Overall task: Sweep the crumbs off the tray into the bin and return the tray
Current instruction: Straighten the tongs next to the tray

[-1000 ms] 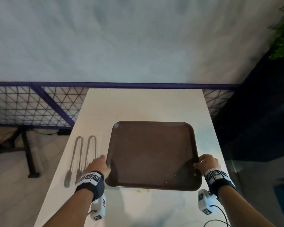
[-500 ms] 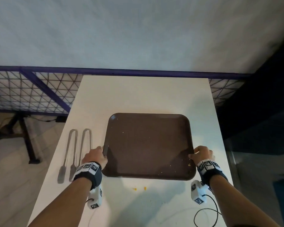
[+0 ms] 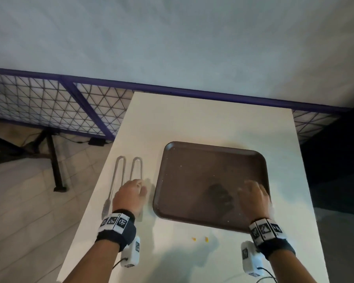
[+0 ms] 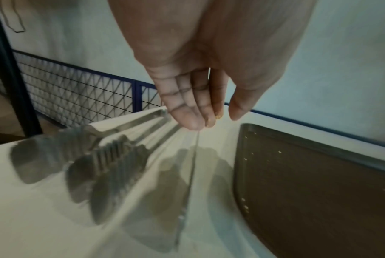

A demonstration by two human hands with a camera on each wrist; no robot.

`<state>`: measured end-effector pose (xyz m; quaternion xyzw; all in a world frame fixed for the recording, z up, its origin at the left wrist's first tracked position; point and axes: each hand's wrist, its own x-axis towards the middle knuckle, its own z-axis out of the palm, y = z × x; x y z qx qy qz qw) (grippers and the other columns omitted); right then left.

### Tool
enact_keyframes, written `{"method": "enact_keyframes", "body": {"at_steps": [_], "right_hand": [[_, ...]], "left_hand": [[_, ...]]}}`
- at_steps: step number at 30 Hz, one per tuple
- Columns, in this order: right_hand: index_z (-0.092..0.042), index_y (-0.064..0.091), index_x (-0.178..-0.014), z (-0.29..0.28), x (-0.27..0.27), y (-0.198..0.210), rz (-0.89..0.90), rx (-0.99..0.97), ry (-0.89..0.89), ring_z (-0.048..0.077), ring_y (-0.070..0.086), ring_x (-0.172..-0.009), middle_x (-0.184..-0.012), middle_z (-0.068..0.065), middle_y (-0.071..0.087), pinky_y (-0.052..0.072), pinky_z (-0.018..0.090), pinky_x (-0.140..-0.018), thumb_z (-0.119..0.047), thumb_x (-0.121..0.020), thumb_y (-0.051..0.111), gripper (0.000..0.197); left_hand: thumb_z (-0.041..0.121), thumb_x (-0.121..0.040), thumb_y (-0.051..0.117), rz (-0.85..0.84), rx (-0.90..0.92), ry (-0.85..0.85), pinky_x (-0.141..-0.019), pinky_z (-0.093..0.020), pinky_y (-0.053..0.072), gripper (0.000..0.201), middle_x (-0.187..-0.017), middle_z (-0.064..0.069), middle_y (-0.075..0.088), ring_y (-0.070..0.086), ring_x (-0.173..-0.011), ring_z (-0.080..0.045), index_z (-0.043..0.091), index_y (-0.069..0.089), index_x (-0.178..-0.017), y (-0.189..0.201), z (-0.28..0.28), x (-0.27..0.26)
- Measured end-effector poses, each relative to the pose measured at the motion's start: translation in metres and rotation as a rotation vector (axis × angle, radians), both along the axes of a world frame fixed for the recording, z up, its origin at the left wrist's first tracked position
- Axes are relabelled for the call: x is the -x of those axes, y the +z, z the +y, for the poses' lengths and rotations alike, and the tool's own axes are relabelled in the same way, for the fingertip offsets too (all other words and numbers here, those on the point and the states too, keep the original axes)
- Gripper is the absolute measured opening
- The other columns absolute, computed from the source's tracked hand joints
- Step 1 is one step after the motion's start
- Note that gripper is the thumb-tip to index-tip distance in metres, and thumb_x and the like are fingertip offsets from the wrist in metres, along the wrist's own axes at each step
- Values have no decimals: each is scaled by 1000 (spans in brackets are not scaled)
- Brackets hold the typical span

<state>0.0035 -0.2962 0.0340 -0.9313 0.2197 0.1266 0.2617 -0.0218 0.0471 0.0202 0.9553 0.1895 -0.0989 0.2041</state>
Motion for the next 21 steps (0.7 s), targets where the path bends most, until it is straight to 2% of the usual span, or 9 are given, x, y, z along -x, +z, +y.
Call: {"method": "enact_keyframes", "body": {"at_steps": [4, 6, 9, 12, 14, 16, 18, 21], "right_hand": [[-31, 54, -116, 92, 13, 3, 6, -175, 230, 25, 61, -104, -115, -1, 65, 47, 38, -88, -43, -86, 54, 32], [-32, 52, -117, 138, 18, 1, 71, -220, 338, 23, 61, -104, -113, -4, 66, 45, 37, -89, -47, -85, 51, 35], [-26, 50, -119, 200, 25, -3, 182, -254, 441, 30, 58, -109, -118, 2, 63, 43, 37, -89, -45, -83, 50, 40], [-23, 44, -129, 245, 32, -12, 277, -236, 533, 33, 56, -115, -126, 7, 60, 44, 38, -94, -46, -85, 51, 50], [-18, 38, -136, 266, 35, -20, 309, -160, 570, 34, 56, -116, -130, 9, 56, 45, 39, -93, -42, -88, 49, 55], [-12, 37, -131, 281, 37, -28, 314, -75, 571, 34, 58, -110, -127, 9, 55, 47, 37, -85, -32, -89, 46, 48], [-11, 37, -129, 293, 37, -34, 345, -22, 548, 31, 61, -105, -120, 8, 59, 48, 36, -79, -22, -88, 44, 44], [-12, 36, -132, 301, 36, -41, 377, 6, 536, 30, 61, -105, -115, 9, 62, 51, 37, -80, -12, -88, 44, 45]], "left_hand": [[35, -94, 51, -35, 6, 137, -87, -43, 49, 27, -118, -3, 57, 56, -106, -27, 29, 61, -118, -6, 49, 19], [34, -92, 51, 45, -23, 173, -90, -45, 47, 33, -123, -8, 53, 50, -112, -31, 27, 57, -123, -15, 74, 27], [40, -91, 51, 180, 6, 226, -95, -45, 44, 42, -128, -9, 45, 49, -115, -34, 29, 49, -132, -28, 101, 35], [39, -93, 48, 250, 56, 156, -95, -45, 46, 49, -129, -9, 44, 55, -112, -34, 30, 41, -141, -40, 116, 41], [38, -96, 43, 264, 93, 125, -94, -42, 46, 48, -131, -9, 44, 57, -112, -34, 30, 37, -144, -45, 118, 42], [39, -96, 41, 268, 94, 118, -92, -40, 44, 46, -128, -7, 47, 57, -111, -34, 33, 37, -142, -47, 117, 43], [39, -93, 44, 277, 115, 124, -92, -40, 44, 46, -123, -6, 49, 57, -109, -35, 35, 39, -138, -50, 117, 44], [31, -86, 52, 276, 155, 123, -91, -40, 47, 48, -115, -4, 50, 58, -103, -33, 33, 45, -133, -52, 118, 42]]}}
